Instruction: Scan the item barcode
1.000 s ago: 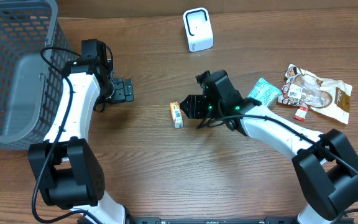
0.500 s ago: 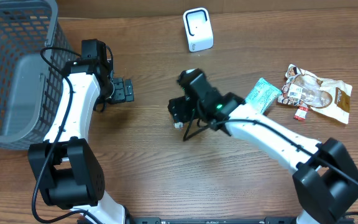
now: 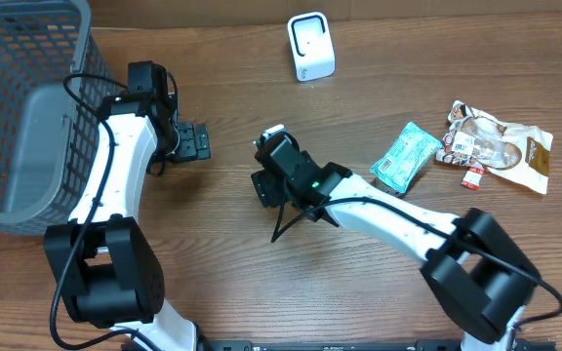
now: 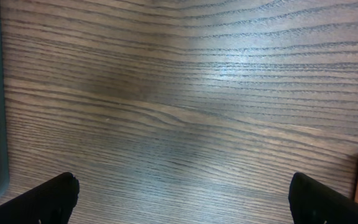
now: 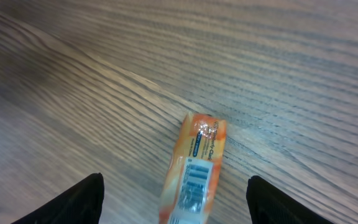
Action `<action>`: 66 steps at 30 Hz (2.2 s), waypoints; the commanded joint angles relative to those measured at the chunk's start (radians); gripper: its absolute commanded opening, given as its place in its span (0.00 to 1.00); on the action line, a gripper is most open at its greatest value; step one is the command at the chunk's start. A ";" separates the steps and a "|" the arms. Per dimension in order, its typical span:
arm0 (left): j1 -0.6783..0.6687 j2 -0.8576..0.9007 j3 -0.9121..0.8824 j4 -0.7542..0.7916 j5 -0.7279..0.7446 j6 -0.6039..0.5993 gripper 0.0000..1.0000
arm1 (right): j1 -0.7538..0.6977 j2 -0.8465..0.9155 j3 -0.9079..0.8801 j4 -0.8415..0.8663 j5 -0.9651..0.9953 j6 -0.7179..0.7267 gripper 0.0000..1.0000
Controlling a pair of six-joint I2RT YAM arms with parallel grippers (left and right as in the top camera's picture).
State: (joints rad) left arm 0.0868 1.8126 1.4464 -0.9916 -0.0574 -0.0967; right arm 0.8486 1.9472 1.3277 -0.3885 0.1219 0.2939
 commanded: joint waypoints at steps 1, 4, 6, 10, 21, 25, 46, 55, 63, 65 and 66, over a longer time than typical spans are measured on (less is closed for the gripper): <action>-0.002 0.005 0.002 0.001 -0.005 0.019 1.00 | 0.009 0.040 0.021 0.025 0.028 -0.007 0.74; -0.002 0.005 0.002 0.001 -0.005 0.019 1.00 | 0.009 0.069 0.021 0.043 0.028 -0.007 0.74; -0.002 0.005 0.002 0.001 -0.005 0.019 1.00 | 0.009 0.085 0.021 0.047 0.028 -0.007 0.73; -0.002 0.005 0.002 0.001 -0.005 0.019 1.00 | 0.009 0.098 0.021 0.044 0.028 -0.007 0.51; -0.002 0.005 0.002 0.001 -0.005 0.019 1.00 | 0.009 0.098 0.021 0.039 0.027 -0.007 0.65; -0.002 0.005 0.002 0.001 -0.005 0.019 1.00 | 0.009 0.098 0.020 0.019 0.027 -0.006 0.56; -0.002 0.005 0.002 0.001 -0.005 0.019 1.00 | 0.009 0.098 0.020 -0.027 0.012 -0.003 0.50; -0.002 0.005 0.002 0.001 -0.005 0.019 1.00 | 0.009 0.097 0.022 -0.076 0.012 0.075 0.24; -0.002 0.005 0.002 0.002 -0.005 0.019 1.00 | 0.010 0.043 0.023 -0.171 0.007 0.129 0.30; -0.002 0.005 0.002 0.001 -0.005 0.019 1.00 | 0.010 0.035 0.023 -0.168 0.008 0.129 0.37; -0.002 0.005 0.002 0.002 -0.005 0.019 1.00 | 0.010 0.033 0.023 -0.165 0.008 0.128 0.38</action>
State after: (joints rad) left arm 0.0868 1.8126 1.4464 -0.9916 -0.0574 -0.0967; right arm 0.8524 2.0319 1.3361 -0.5625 0.1337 0.4068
